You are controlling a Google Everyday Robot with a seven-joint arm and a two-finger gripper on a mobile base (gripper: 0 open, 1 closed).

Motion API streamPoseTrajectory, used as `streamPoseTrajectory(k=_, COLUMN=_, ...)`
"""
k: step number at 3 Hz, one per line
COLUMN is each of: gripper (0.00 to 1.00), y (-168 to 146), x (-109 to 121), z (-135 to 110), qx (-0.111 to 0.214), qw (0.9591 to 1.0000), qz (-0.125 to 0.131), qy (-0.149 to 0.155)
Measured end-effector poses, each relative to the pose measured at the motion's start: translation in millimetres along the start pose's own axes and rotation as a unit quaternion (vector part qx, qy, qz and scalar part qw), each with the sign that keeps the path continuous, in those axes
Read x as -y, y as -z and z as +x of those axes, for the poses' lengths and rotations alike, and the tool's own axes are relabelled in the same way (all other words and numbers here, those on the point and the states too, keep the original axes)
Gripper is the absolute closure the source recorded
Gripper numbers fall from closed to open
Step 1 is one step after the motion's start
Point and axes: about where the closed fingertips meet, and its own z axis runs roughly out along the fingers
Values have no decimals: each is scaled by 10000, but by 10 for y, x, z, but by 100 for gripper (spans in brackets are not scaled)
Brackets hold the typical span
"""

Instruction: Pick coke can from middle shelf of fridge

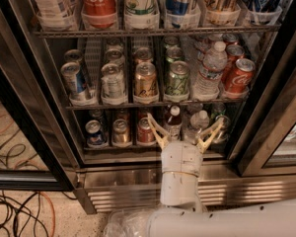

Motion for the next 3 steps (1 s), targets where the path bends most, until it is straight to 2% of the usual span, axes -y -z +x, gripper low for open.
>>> streamPoseTrajectory(k=1, gripper=0, y=-84, x=-50, z=196, qx=-94, qw=9971, qz=-156, qy=737)
streamPoseTrajectory(k=2, gripper=0, y=-84, x=-50, z=197, qx=-96, qw=9971, qz=-157, qy=737)
streamPoseTrajectory(k=3, gripper=0, y=-181, x=-49, z=203, qx=-220, qw=9990, qz=-38, qy=397)
